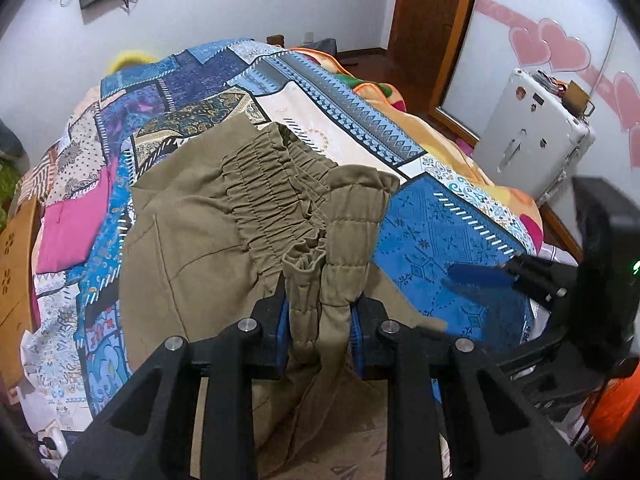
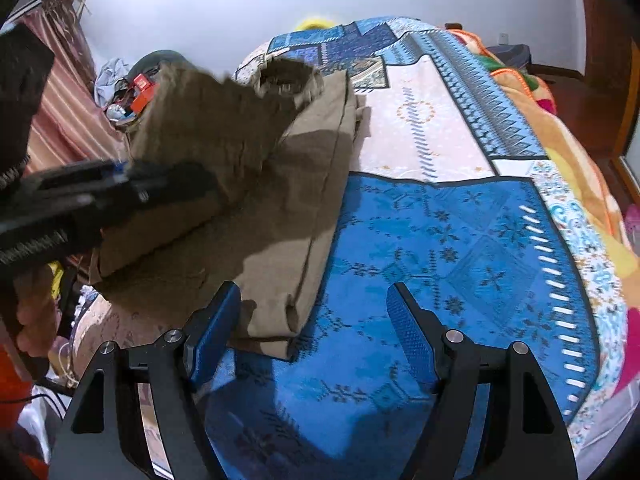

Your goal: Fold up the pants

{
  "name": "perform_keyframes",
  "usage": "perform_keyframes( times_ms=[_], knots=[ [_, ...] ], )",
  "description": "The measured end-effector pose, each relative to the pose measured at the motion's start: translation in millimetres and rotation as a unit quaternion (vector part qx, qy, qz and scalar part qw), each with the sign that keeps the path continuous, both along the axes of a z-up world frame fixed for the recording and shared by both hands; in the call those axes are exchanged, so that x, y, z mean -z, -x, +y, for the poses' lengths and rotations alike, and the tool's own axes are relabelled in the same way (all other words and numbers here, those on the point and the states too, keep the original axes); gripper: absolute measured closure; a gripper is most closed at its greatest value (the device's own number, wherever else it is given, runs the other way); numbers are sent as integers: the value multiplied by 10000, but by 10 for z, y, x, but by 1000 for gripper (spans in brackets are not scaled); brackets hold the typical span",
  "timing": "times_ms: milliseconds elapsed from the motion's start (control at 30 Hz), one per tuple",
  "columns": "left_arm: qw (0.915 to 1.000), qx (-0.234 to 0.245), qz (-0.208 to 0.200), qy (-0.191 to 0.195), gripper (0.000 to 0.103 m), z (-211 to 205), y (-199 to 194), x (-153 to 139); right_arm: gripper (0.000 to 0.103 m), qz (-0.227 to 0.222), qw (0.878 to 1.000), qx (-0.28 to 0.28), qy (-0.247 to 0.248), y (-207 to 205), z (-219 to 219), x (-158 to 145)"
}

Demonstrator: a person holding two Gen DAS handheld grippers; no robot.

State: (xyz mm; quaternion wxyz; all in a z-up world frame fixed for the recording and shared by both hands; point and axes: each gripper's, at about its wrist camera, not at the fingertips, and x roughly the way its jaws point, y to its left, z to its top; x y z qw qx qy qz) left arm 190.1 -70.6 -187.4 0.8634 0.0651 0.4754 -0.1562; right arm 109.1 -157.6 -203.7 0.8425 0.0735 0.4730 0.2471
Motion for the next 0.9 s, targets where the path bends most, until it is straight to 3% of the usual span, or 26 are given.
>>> perform_keyframes(
  times_ms=[67,133,200,400,600,733,900],
  knots=[
    [10000,60,5,-9,68,-19,38,-25,31,-76,9999,70,77,12,-56,-49],
    [9998,116,89,160,42,6,66,-72,31,-146,9998,144,87,21,-113,-98],
    [9994,130,-110,311,36,57,160,-179,31,-222,9995,215,77,24,-173,-168],
    [9989,-250,-399,50,35,386,234,-269,30,-549,9978,357,-50,-16,-216,-424],
    [9969,-753,-13,-229,35,760,214,69,30,-845,9961,199,-127,-123,-10,-571],
    [9965,-776,125,-278,34,814,328,288,30,-845,9963,119,-132,-197,187,-498],
    [9972,-706,-3,-262,31,884,484,278,30,-477,9988,-24,143,-226,326,-182]
  ],
)
